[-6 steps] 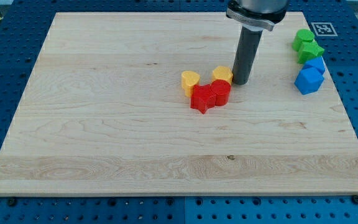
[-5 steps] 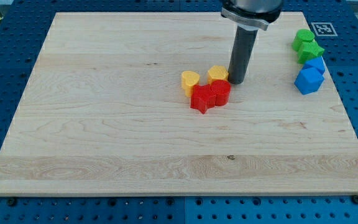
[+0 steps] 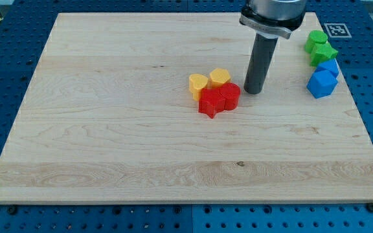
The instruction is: Point arm below blue cube
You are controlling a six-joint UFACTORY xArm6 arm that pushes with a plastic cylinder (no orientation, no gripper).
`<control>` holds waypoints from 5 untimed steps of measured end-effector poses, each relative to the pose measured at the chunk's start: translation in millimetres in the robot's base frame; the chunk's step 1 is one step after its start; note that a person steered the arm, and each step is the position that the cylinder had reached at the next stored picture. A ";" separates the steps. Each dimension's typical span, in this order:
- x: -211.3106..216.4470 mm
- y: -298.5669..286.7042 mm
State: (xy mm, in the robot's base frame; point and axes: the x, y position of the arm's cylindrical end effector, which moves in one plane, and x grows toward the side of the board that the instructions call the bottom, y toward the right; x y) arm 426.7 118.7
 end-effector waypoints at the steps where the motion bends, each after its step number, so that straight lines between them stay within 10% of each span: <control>1: 15.7 0.0; 5: 68.0 72.1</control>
